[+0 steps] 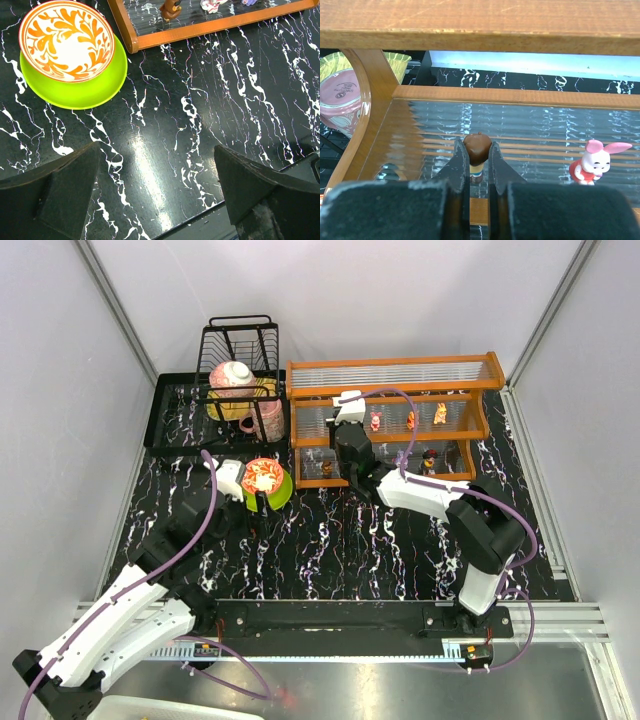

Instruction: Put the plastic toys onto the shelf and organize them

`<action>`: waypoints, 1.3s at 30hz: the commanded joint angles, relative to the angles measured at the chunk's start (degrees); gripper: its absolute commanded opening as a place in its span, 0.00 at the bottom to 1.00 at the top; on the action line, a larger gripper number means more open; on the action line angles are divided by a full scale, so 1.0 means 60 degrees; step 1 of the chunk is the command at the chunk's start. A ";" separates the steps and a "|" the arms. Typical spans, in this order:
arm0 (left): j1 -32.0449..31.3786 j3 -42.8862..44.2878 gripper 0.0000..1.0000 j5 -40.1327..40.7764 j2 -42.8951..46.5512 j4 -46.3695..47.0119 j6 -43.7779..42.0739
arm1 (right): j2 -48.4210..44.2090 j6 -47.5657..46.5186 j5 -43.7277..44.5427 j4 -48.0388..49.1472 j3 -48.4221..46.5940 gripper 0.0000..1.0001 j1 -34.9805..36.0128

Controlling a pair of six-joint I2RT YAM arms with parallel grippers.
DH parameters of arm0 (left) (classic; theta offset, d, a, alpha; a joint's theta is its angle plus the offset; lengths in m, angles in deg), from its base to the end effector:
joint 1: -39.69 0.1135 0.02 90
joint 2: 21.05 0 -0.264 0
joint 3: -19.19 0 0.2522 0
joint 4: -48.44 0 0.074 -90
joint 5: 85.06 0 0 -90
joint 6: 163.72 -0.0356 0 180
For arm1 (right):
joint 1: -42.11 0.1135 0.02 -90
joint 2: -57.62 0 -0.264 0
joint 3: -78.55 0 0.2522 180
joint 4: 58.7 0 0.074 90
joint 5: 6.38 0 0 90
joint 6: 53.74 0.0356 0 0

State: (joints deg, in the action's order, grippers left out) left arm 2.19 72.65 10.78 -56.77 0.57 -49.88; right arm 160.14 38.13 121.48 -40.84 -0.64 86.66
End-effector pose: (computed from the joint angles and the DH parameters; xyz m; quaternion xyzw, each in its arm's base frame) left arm 0.1137 -0.0827 0.2896 0.0777 0.8623 -0.2162 0.4512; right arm 0.3078 0.2724 0.2616 -0.0515 0.7314 0.0301 0.6793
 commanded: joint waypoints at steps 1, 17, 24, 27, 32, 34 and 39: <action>0.0053 -0.0084 0.99 -0.0066 0.0036 0.0499 -0.0105 | 0.0066 0.0172 0.0002 0.0253 0.0094 0.05 -0.0072; 0.0082 -0.0113 0.99 -0.0066 0.0109 0.0543 -0.0135 | -0.0006 0.0377 -0.0013 -0.0025 0.0138 0.47 -0.0087; 0.0097 -0.0113 0.99 -0.0066 0.0139 0.0558 -0.0120 | -0.0255 0.0436 -0.0100 -0.0127 0.0153 0.54 -0.0073; 0.0097 -0.0113 0.99 -0.0066 0.0124 0.0558 -0.0135 | -0.0576 0.0509 -0.0246 -0.0332 0.0138 0.60 -0.0058; 0.0112 -0.0113 0.99 0.0021 0.0139 0.0529 -0.0120 | -0.1338 0.0786 -0.0699 -0.1150 0.0138 0.84 -0.0043; 0.0112 -0.0084 0.99 0.0167 0.0139 0.0499 -0.0076 | -0.1807 0.0889 -0.0817 -0.1401 0.0211 0.90 -0.0014; 0.0112 0.0003 0.99 0.0505 0.0153 0.0440 0.0041 | -0.3064 0.1109 -0.0994 -0.1738 0.0855 1.00 0.0220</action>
State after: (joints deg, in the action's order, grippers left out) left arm 2.58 72.13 11.40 -56.64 1.33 -49.86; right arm 148.91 42.87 116.96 -49.48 2.34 86.73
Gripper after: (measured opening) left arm 0.984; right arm 0.991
